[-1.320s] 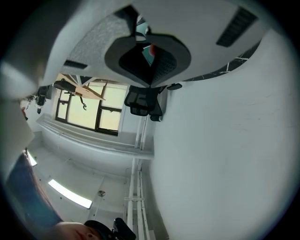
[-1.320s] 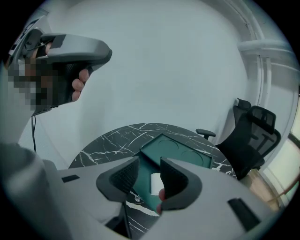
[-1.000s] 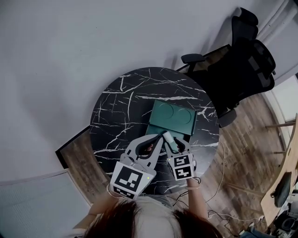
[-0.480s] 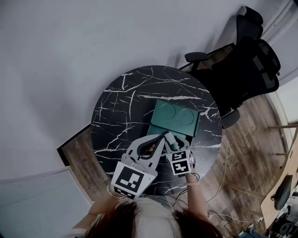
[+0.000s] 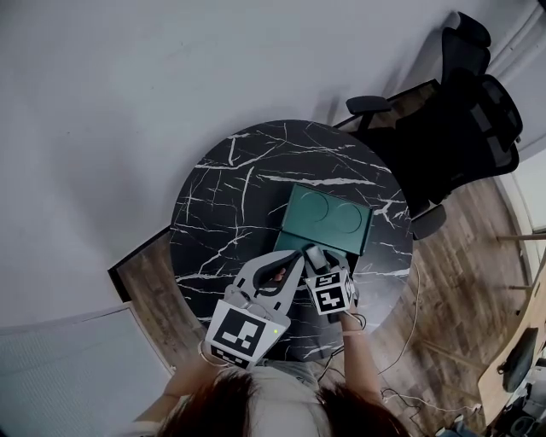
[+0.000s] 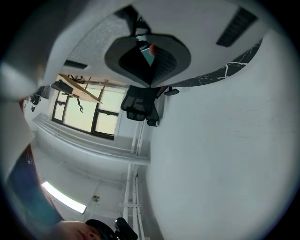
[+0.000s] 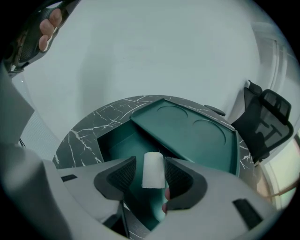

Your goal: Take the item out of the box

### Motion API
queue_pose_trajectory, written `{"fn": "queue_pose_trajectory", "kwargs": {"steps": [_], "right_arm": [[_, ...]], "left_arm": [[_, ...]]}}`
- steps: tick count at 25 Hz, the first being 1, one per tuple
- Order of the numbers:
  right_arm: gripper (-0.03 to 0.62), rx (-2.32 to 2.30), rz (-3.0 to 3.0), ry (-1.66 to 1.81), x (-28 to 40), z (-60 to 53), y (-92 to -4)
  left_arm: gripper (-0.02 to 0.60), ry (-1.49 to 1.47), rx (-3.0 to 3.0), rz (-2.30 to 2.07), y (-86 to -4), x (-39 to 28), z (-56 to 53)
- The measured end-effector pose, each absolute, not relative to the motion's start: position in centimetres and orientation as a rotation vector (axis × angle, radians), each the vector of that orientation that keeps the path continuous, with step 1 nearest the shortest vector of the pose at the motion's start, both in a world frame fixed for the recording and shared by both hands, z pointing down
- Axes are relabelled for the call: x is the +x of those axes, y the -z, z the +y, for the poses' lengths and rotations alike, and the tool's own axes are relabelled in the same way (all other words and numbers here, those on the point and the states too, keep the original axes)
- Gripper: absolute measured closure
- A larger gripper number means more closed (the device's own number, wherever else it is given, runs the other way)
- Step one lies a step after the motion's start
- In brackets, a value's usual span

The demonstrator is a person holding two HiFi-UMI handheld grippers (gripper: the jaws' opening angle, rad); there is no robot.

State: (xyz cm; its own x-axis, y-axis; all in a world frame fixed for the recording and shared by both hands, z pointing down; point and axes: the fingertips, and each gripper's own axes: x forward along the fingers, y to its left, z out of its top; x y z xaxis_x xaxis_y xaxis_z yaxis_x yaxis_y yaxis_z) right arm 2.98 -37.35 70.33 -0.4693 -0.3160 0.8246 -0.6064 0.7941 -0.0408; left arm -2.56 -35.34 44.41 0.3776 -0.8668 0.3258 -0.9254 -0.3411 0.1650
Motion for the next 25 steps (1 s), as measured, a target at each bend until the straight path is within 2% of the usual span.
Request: {"fn": "queue_pose_trajectory", "kwargs": {"steps": [25], "right_arm": [[0.393,0.635,-1.968,-0.442,3.0,-37.9,-74.6]], "left_arm": [[0.574,-0.277,2.257,-1.559,-45.8,-3.3,-35.4]]}}
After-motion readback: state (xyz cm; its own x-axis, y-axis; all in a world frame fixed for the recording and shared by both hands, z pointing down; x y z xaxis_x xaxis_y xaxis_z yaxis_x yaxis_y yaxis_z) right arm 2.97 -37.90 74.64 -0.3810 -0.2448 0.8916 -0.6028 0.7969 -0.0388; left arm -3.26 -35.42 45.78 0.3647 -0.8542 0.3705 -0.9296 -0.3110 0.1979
